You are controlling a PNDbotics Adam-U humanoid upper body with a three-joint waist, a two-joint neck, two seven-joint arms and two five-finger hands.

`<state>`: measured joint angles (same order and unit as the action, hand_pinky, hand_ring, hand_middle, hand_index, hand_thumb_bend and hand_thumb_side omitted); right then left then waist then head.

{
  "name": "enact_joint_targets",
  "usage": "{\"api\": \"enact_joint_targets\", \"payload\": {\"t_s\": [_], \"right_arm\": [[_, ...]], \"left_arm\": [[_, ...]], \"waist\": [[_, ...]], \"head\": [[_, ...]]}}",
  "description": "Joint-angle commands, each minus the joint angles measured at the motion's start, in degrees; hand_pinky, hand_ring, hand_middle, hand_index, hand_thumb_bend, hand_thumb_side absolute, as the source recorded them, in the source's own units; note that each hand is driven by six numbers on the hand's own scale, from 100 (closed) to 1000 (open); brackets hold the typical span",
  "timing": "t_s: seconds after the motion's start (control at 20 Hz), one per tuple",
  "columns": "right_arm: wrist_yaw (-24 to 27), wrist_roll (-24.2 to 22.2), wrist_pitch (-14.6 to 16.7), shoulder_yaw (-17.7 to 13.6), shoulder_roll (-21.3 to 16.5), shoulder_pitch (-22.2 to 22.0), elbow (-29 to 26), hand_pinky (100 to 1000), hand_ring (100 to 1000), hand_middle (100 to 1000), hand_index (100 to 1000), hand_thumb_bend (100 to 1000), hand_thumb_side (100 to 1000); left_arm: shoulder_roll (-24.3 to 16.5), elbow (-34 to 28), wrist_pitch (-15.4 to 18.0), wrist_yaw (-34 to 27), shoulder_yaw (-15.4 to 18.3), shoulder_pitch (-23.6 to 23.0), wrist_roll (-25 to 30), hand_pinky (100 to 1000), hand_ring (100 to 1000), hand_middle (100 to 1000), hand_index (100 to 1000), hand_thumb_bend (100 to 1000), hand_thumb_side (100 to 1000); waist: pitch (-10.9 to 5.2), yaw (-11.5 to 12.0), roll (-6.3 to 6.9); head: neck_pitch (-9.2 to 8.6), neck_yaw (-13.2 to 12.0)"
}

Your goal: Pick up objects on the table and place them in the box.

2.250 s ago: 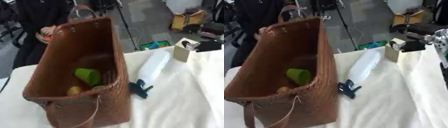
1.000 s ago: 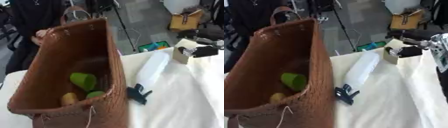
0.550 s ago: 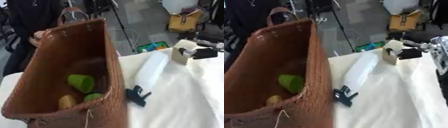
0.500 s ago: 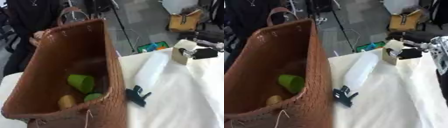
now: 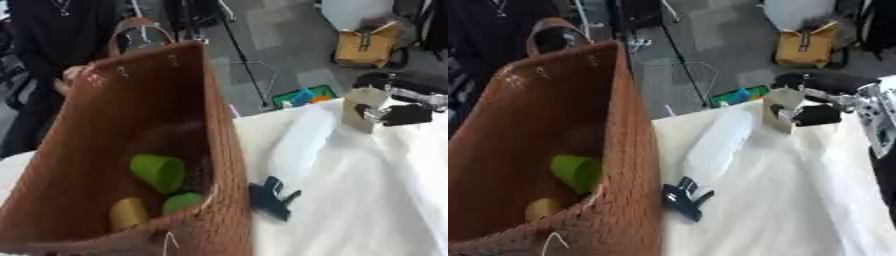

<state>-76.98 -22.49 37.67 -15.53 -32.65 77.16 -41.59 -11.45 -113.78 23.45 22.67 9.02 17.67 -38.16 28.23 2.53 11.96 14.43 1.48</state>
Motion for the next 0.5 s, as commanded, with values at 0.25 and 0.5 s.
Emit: {"api": "enact_joint_targets", "payload": {"t_s": [0.25,0.5], "right_arm": [[3.32,-4.17,0.06,-0.30,-1.44,1.46,-1.42,907,970,987,1000,223,956],[5.51,-6.71,-0.49,-0.12,-1.53,1.33,-1.89,909,968,991,1000,226,956]], "left_arm": [[-0.58,-0.81,0.13,0.21,0.23,0.56,-0.25,668,716,828,722,100,748],[-0.48,-0.81,0.16,0.18,0.20,0.63,-0.27,669,716,829,721,100,746]], "waist": [[-0.63,0.13,-0.29],[-0.33,0.22,-0.14]], "head": [[-1.58,0.45],[-2.08,0.48]]}}
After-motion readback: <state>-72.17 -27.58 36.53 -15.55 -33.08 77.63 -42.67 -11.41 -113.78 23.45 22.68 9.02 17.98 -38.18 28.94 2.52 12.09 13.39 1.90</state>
